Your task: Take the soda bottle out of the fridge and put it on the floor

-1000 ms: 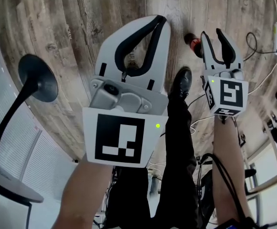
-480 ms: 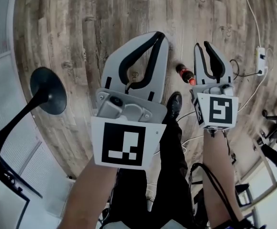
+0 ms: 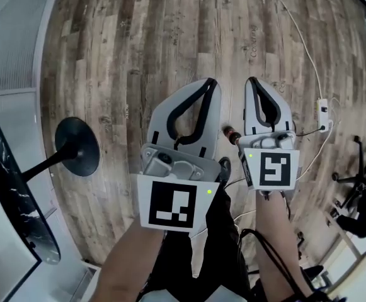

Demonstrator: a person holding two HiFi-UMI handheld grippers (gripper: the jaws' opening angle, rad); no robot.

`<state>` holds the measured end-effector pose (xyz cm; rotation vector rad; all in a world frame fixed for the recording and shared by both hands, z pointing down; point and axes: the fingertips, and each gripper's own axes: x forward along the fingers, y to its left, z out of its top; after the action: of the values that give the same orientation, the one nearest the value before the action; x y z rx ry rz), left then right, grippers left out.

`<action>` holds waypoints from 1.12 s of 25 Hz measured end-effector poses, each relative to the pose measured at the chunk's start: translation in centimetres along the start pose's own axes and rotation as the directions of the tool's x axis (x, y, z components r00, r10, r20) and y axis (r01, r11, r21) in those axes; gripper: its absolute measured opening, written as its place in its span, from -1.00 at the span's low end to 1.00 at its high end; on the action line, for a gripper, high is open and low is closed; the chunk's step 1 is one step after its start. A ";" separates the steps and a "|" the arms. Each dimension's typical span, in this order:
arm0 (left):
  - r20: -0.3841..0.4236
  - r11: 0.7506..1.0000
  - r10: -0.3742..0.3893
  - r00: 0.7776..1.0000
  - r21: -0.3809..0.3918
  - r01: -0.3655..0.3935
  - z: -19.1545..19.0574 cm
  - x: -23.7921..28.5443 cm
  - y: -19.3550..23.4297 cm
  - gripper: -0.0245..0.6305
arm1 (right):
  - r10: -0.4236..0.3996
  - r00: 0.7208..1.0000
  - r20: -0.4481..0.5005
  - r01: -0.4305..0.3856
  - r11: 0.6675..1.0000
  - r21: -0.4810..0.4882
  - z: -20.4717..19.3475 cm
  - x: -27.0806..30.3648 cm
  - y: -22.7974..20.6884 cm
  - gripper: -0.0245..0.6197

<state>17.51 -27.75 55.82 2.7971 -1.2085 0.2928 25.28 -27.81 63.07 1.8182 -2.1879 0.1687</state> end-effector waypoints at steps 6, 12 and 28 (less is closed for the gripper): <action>0.091 0.997 0.020 0.996 0.079 -0.027 10.1 -2.0 0.4 -0.87 | -0.013 0.980 0.199 0.017 1.000 -0.018 13.0 -2.3 -0.6 -0.88; 0.159 0.986 0.070 0.985 0.141 -0.093 19.5 -4.8 1.2 -0.87 | -0.001 0.947 0.320 0.017 0.999 -0.048 25.0 -6.3 -1.2 -0.88; 0.386 0.943 0.255 0.887 0.104 -0.316 43.8 -17.3 1.1 -0.87 | 0.032 0.841 0.539 0.045 0.991 -0.129 48.3 -20.8 -1.6 -0.88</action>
<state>11.38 -22.67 9.40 2.8919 -1.7634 -0.1361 23.12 -21.70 10.90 1.9662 -2.4678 -0.5581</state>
